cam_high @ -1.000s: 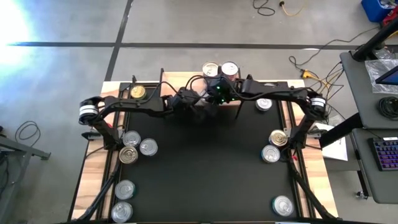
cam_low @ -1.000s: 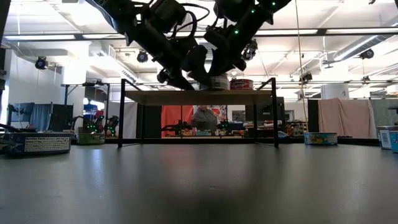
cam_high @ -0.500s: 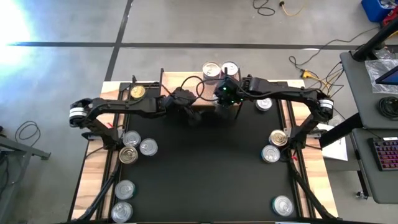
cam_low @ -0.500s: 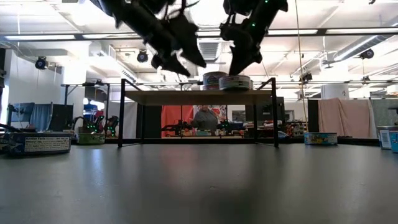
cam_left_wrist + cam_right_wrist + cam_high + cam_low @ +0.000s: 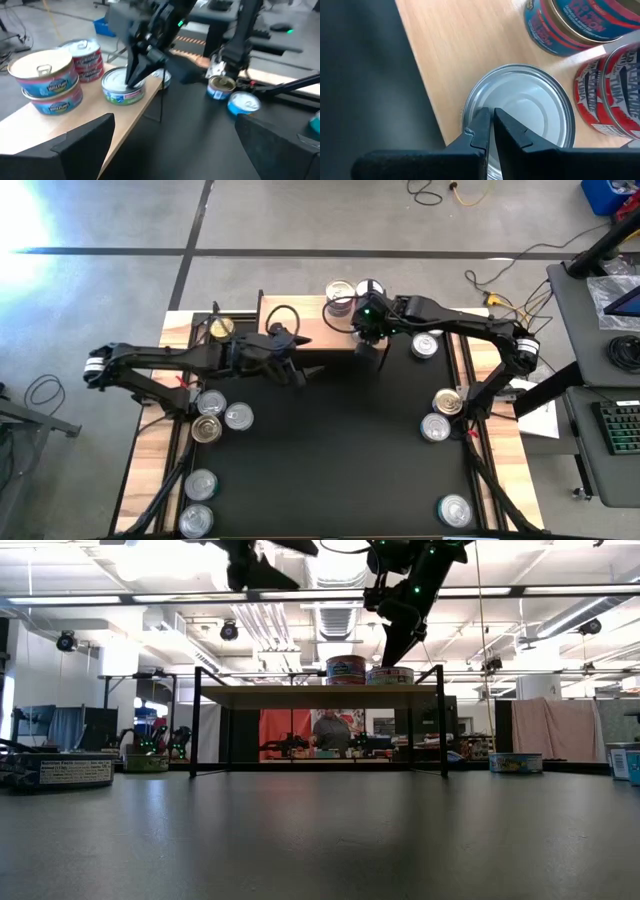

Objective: Stack canned seafood by type on shelf
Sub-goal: Put the white-green tuna can on the shelf, then stack the white-green tuna can on top of the other green tuna can on the shelf

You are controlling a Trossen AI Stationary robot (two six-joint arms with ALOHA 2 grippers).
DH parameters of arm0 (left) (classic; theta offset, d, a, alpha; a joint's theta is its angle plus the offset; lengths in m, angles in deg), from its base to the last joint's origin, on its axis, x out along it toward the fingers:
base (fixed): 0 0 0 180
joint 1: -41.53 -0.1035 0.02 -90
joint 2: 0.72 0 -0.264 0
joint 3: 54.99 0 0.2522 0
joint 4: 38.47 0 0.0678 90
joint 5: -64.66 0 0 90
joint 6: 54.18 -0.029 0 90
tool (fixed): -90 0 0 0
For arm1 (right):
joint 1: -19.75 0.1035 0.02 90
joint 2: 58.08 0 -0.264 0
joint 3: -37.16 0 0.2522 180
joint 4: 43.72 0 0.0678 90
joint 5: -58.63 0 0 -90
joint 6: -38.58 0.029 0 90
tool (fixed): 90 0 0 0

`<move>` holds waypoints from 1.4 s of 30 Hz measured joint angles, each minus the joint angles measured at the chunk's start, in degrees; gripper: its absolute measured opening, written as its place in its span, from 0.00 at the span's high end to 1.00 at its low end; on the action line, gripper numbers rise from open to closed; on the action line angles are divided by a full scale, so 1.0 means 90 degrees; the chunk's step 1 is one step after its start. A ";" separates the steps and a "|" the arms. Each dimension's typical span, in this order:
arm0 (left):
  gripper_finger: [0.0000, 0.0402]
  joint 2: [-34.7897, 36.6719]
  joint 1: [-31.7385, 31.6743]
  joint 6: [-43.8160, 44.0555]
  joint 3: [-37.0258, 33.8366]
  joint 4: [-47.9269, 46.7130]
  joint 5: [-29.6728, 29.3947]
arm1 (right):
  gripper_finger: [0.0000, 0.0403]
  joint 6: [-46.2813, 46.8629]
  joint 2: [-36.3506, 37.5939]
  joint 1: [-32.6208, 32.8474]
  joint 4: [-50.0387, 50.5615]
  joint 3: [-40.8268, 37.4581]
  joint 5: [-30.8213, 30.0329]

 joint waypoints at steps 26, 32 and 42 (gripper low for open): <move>0.01 0.2952 0.1033 0.0266 -0.0005 -0.0686 -0.0125 | 0.96 -0.0159 0.0103 -0.0236 0.0356 0.0006 -0.0005; 0.01 0.2808 0.1028 0.0265 -0.0005 -0.0779 -0.0342 | 0.96 0.0216 0.0349 -0.0236 0.0382 -0.0010 0.0002; 0.01 0.2425 0.1011 0.0076 -0.0007 -0.0208 -0.0512 | 0.96 0.1585 0.1426 -0.0099 0.0267 -0.0007 0.1059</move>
